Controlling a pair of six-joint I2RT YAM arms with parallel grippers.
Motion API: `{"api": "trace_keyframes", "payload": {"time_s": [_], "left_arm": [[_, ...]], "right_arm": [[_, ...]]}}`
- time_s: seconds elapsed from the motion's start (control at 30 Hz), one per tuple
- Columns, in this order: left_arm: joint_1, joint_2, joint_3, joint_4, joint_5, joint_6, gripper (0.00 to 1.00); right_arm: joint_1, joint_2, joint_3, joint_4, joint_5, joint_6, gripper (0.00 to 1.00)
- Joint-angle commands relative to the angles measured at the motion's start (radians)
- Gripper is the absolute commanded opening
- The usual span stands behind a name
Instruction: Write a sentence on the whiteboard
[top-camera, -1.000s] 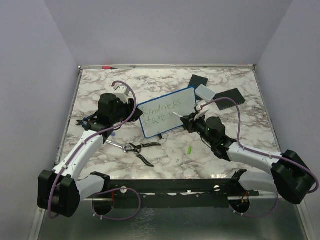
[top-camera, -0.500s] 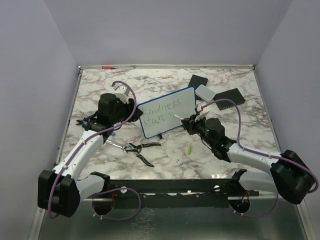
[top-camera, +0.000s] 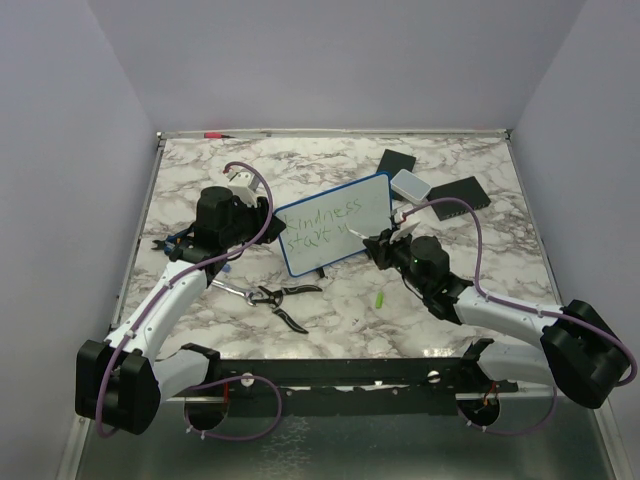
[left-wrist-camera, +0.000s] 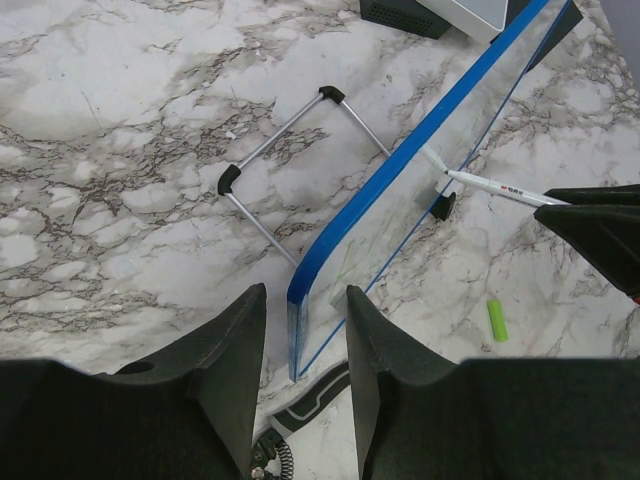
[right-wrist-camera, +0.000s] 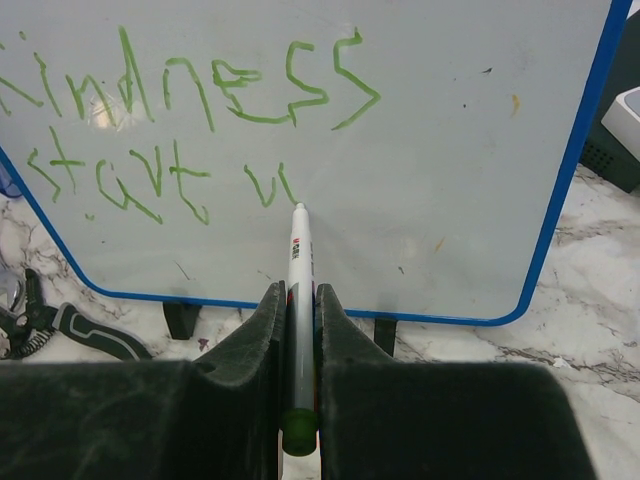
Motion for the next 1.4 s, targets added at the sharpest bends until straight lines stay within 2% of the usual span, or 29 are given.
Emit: {"api": "trace_keyframes", "payload": {"time_s": [0.0,0.63,1.03,1.37], "left_arm": [[0.009,-0.016,-0.011,0.011,0.022,0.006,0.38],[0.009,-0.019,-0.014,0.011,0.021,0.007,0.38],[0.009,-0.021,-0.014,0.01,0.013,0.006,0.38],[0.009,-0.024,-0.017,0.01,0.013,0.005,0.38]], "right_arm": [[0.001,-0.002,0.027,0.027,0.062,0.0,0.01],[0.0,-0.012,0.055,0.043,0.062,-0.018,0.01],[0.0,-0.105,0.016,-0.013,0.066,-0.002,0.01],[0.001,-0.039,0.026,-0.009,0.075,0.003,0.01]]}}
